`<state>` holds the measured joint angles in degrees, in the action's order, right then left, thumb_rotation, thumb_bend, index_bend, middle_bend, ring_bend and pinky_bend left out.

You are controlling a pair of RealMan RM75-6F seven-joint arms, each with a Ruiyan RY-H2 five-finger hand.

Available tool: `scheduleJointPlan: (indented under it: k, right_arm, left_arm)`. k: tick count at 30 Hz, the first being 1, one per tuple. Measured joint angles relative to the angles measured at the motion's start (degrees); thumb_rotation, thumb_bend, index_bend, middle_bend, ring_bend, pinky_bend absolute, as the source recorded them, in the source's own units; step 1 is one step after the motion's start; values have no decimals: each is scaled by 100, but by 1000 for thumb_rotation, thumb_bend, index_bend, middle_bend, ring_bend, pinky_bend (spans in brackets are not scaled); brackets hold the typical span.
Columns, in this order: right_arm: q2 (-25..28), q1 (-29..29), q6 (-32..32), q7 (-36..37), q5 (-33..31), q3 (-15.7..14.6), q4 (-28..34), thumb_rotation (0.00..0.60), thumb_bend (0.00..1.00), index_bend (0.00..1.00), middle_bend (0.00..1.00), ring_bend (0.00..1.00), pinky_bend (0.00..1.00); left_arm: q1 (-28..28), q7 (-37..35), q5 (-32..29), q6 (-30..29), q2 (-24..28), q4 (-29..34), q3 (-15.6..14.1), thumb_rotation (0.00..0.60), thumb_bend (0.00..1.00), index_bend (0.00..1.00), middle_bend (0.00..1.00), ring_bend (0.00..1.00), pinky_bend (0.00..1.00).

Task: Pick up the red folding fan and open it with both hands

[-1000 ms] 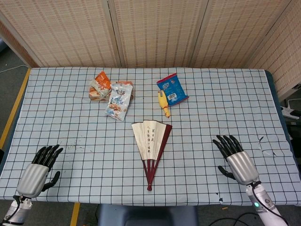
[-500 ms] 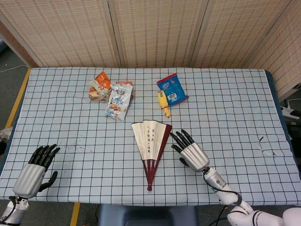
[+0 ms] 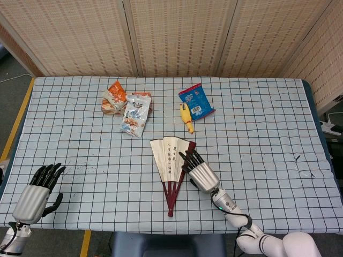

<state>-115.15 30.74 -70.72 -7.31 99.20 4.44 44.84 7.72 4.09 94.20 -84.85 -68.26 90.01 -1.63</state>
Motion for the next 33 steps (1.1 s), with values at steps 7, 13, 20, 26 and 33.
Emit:
scheduleJointPlan:
  k: [7,13,20,26,33]
  right_arm:
    - [-349,199,163,79,-166,49,-410,600,189,414,0,0,0]
    - [-859,448,130,159,-245,147,-966,600,189,484,0,0,0]
    - [-1155,718,-12,437,-300,151,-1370,600,453,596,0,0,0]
    - [-1012,764,-301,476,-283,136,-1130,600,629,687,46,0,0]
    - [-422,757,-532,334,-267,152,-42,600,667,702,48,0,0]
  left_arm:
    - [18,47,-45,59,-22,-6,11,600,465,0,0,0,68]
    - [89,65,-71,212,-29,-22,-1,600,465,0,0,0,68]
    - [79,16,-44,176,-22,-53,-22,600,467,0,0,0,68]
    - [52,-31,66,74,-3,-46,-58,600,467,0,0,0,68]
    - [85,-395,159,43,-16,-86,-75,600,569,144,0,0,63]
